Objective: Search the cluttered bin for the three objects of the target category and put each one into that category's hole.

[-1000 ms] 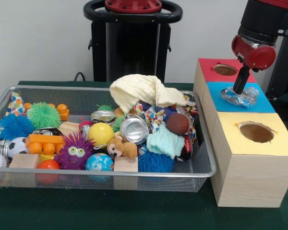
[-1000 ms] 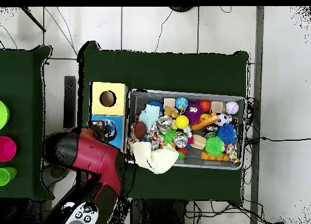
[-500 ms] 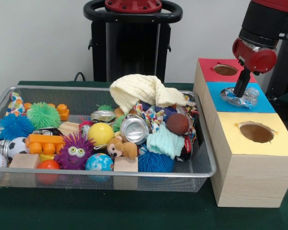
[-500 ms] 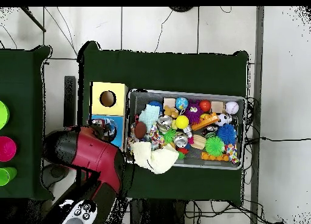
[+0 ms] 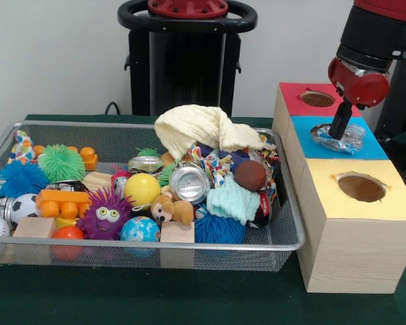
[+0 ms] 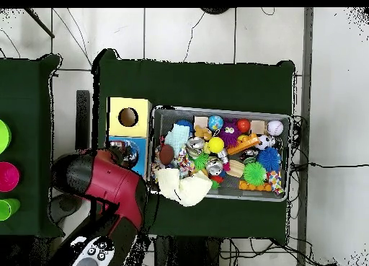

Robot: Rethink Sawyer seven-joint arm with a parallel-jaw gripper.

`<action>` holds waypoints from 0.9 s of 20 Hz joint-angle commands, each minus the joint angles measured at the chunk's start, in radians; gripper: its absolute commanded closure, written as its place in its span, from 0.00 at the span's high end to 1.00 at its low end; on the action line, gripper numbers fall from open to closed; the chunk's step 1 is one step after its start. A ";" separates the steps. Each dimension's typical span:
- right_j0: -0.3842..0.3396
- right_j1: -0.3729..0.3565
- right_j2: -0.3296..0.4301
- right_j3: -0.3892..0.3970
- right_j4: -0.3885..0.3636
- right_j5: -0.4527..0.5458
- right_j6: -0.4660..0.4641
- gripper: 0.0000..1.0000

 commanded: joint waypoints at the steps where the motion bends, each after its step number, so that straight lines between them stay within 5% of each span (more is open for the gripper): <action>1: -0.022 0.178 0.153 -0.011 0.066 -0.120 0.276 0.00; 18: -0.069 0.266 0.155 -0.066 0.035 -0.017 0.199 0.00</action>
